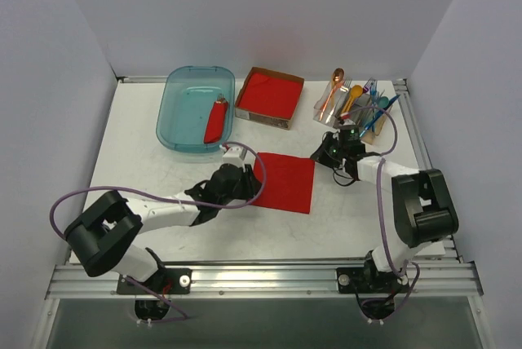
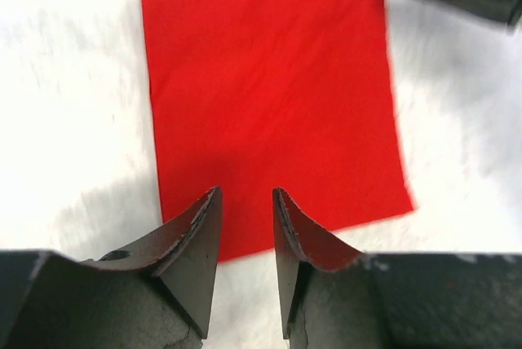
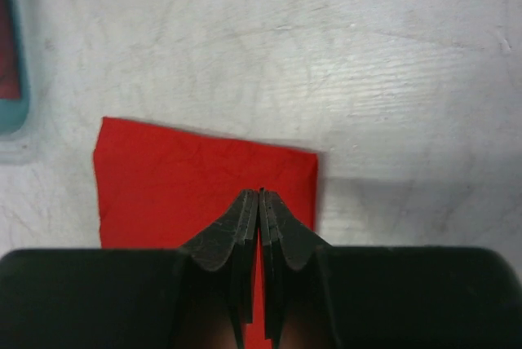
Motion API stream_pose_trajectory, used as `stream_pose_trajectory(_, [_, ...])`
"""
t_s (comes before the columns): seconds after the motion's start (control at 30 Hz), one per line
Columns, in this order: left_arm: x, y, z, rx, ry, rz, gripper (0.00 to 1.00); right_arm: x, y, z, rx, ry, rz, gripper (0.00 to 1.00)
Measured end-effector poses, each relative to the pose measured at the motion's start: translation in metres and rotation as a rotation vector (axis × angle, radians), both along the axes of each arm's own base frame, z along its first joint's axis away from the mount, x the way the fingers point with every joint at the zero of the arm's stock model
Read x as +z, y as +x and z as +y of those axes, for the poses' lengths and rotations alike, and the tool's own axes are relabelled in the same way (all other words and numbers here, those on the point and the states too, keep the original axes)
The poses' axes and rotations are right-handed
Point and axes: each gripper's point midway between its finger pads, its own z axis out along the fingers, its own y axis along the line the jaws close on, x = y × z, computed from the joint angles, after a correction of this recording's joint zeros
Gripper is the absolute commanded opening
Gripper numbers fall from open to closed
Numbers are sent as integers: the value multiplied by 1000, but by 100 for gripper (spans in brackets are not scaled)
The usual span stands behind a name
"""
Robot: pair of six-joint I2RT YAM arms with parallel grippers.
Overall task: Place the utensils on the paper napkin and roll it up
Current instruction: Adjust the napkin at the center of the board.
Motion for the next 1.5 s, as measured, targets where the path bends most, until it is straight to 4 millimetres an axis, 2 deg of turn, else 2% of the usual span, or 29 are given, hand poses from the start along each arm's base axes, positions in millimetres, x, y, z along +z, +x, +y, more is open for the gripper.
stream_pose_trajectory(0.17, [45,38,-10,5,-46,-64,40,42,-27,20,76,8,-103,4])
stream_pose_trajectory(0.27, [55,58,-21,-8,-49,-85,40,43,-54,31,122,18,-104,1])
stream_pose_trajectory(0.33, [53,69,-30,-18,-37,-85,40,32,-76,34,141,19,-71,0])
stream_pose_trajectory(0.47, [30,83,-38,-33,1,-54,39,4,-116,29,140,12,30,0])
stream_pose_trajectory(0.6, [6,93,-31,-23,37,-17,39,-5,-138,30,143,17,64,0])
stream_pose_trajectory(0.8, [-8,103,-28,-12,58,-1,38,-10,-148,33,151,23,81,0])
stream_pose_trajectory(0.97, [-8,112,-28,-11,65,-14,38,-12,-150,35,157,13,85,0])
stream_pose_trajectory(1.2, [-7,130,-35,-10,66,-39,36,-27,-155,30,142,-19,124,0])
stream_pose_trajectory(1.5, [-36,136,-32,9,111,-5,32,-30,-155,30,119,-24,132,0])
